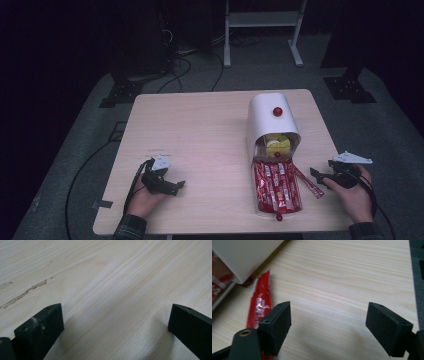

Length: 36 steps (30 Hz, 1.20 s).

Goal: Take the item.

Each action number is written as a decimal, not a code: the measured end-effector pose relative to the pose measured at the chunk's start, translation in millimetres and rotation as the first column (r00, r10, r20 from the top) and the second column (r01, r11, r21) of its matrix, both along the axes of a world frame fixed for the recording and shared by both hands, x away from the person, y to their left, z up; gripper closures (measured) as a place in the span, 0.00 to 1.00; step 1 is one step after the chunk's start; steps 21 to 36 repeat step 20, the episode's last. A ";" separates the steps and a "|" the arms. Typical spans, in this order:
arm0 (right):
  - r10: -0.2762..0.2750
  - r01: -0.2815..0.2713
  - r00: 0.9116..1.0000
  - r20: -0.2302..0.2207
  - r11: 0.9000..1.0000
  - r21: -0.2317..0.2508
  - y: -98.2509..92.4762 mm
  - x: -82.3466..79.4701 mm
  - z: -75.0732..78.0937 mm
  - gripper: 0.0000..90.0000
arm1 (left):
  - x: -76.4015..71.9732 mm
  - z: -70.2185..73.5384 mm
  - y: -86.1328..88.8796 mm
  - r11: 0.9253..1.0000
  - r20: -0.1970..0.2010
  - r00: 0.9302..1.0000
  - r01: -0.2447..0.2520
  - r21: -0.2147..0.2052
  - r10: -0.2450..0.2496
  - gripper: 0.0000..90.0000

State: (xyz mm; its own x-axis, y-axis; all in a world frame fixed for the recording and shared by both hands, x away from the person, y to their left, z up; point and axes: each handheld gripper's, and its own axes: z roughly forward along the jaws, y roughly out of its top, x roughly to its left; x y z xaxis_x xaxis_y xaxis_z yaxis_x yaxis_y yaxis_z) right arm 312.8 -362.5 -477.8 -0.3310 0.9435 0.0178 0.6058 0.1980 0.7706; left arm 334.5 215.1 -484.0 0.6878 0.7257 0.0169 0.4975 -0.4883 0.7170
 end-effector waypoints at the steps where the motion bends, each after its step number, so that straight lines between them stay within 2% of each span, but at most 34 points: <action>1: -0.006 0.006 1.000 -0.004 1.000 -0.003 -1.9 0.4 -0.5 0.22 | 0.0 0.0 0.0 1.000 0.000 1.000 0.000 0.001 0.000 0.00; 9: -0.016 0.014 0.999 -0.046 0.999 -0.035 -4.7 1.8 -7.2 0.22 | 0.0 0.0 0.0 1.000 0.000 1.000 0.000 0.000 0.000 0.00; 19: -0.024 0.023 0.999 -0.046 1.000 -0.020 -5.9 1.9 -9.3 0.16 | 0.0 0.0 0.0 1.000 0.000 1.000 0.000 0.000 0.000 0.00; 36: -0.024 0.023 0.999 -0.047 1.000 -0.021 -5.8 2.0 -9.3 0.16 | 0.0 0.0 0.0 1.000 0.000 1.000 0.000 0.000 0.000 0.00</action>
